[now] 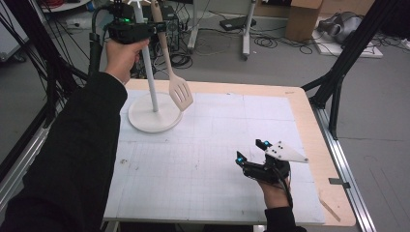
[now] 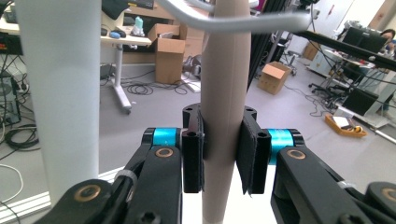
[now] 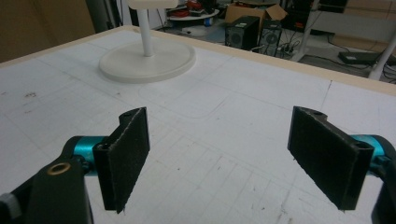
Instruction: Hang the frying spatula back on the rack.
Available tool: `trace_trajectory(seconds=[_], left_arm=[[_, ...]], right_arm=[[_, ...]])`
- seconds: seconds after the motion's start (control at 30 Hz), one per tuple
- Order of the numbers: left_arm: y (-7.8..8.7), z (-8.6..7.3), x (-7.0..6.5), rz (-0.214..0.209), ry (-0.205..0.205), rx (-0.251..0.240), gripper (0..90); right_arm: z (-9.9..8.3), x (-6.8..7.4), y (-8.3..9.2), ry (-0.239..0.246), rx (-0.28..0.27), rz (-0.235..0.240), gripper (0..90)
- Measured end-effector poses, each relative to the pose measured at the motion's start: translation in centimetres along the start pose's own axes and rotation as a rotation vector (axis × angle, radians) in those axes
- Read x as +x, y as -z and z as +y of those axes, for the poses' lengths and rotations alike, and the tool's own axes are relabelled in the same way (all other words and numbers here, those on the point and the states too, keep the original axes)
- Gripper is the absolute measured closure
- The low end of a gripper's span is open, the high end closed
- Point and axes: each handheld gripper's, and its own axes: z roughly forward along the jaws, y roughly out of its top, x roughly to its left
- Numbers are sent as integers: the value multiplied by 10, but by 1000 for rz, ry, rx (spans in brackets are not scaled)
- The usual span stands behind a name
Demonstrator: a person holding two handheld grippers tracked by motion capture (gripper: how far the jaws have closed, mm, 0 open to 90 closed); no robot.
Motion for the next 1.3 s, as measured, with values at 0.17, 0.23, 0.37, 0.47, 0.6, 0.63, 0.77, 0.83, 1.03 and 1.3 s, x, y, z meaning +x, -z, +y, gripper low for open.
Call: trace_trajectory(seconds=[0.17, 0.23, 0.37, 0.47, 0.6, 0.63, 0.77, 0.83, 1.03, 1.3], left_arm=[[3, -6, 0, -11, 23, -28, 730], [5, -10, 1, -21, 44, -40, 720], [9, -14, 2, -13, 50, -43, 691], [13, -18, 5, -10, 75, -52, 629], [22, -28, 7, -14, 88, -60, 564], [27, -32, 7, -4, 87, -64, 549], [42, -51, 10, -10, 107, -94, 506], [49, -67, 10, -24, 110, -90, 498], [77, -123, 5, -82, 104, -94, 425], [114, -188, 0, -111, 81, -120, 351]], right_arm=[[0, 0, 0, 3, -6, -3, 200], [0, 1, 0, 0, -3, 2, 200], [1, 2, 0, 6, -2, 3, 200], [1, 3, 0, 9, -2, 4, 201], [1, 4, 0, 12, -3, 1, 200], [1, 3, 0, 12, -2, 0, 200], [0, 3, 1, 5, 3, -2, 200], [0, 3, 2, 4, 4, -5, 200], [0, 0, 4, 1, 13, -17, 200], [-5, -1, 8, 28, 59, -38, 200]])
